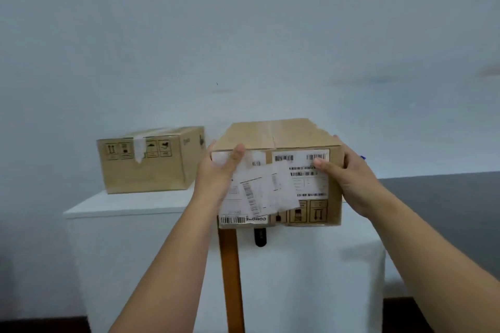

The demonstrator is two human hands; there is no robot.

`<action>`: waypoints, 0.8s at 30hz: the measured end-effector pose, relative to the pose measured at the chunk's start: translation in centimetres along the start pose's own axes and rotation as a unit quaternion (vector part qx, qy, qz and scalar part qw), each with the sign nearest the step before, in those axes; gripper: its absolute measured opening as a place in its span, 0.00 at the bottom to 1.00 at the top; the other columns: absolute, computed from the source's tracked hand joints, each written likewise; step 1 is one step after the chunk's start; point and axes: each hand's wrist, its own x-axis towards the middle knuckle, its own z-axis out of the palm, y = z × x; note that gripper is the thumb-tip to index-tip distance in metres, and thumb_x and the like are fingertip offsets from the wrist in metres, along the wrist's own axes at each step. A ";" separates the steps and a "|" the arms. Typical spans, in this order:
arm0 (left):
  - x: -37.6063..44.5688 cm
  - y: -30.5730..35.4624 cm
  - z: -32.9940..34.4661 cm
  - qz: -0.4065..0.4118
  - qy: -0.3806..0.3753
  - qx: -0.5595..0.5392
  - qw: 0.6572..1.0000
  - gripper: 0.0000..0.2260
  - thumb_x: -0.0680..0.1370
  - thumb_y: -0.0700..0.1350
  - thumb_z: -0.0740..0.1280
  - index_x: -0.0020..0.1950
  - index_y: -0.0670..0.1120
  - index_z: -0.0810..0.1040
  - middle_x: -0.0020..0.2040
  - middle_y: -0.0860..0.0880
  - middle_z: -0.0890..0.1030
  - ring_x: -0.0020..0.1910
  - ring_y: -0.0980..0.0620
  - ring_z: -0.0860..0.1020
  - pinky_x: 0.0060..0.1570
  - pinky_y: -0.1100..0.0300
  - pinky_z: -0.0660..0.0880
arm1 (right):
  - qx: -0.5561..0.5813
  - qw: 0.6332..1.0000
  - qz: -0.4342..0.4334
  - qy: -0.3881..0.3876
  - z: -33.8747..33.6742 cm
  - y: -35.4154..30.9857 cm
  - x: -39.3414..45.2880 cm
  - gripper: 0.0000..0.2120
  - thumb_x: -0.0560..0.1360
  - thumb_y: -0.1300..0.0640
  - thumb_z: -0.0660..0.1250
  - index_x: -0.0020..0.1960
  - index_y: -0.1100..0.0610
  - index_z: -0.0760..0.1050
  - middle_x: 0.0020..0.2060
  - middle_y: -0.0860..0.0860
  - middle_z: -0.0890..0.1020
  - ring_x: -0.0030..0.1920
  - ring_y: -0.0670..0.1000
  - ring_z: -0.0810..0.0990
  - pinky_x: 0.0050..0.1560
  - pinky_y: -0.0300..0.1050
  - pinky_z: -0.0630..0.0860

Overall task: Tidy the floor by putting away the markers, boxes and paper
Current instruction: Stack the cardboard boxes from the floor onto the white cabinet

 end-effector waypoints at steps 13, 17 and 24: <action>6.4 -7.8 -8.3 0.077 0.162 0.361 0.915 0.44 0.68 0.59 0.76 0.76 0.52 0.57 0.72 0.50 0.62 0.71 0.48 0.64 0.67 0.48 0.67 | -0.216 0.967 0.134 0.019 7.8 10.3 9.1 0.32 0.69 0.63 0.72 0.70 0.47 0.70 0.54 0.47 0.82 0.54 0.46 0.79 0.43 0.37 0.74; 8.8 -9.0 -9.8 0.002 0.180 0.488 0.854 0.55 0.66 0.70 0.71 0.80 0.49 0.43 0.80 0.50 0.41 0.78 0.40 0.47 0.74 0.40 0.51 | -0.256 0.956 0.138 0.040 9.5 11.0 11.4 0.30 0.70 0.64 0.70 0.70 0.48 0.70 0.46 0.46 0.80 0.42 0.40 0.77 0.33 0.30 0.70; 11.5 -11.3 -10.7 -0.097 0.120 0.490 0.858 0.57 0.71 0.70 0.65 0.76 0.45 0.26 0.77 0.46 0.26 0.79 0.38 0.40 0.73 0.37 0.44 | -0.280 0.946 0.129 0.102 10.0 13.0 13.1 0.28 0.71 0.62 0.70 0.70 0.49 0.72 0.35 0.44 0.84 0.37 0.42 0.80 0.34 0.33 0.69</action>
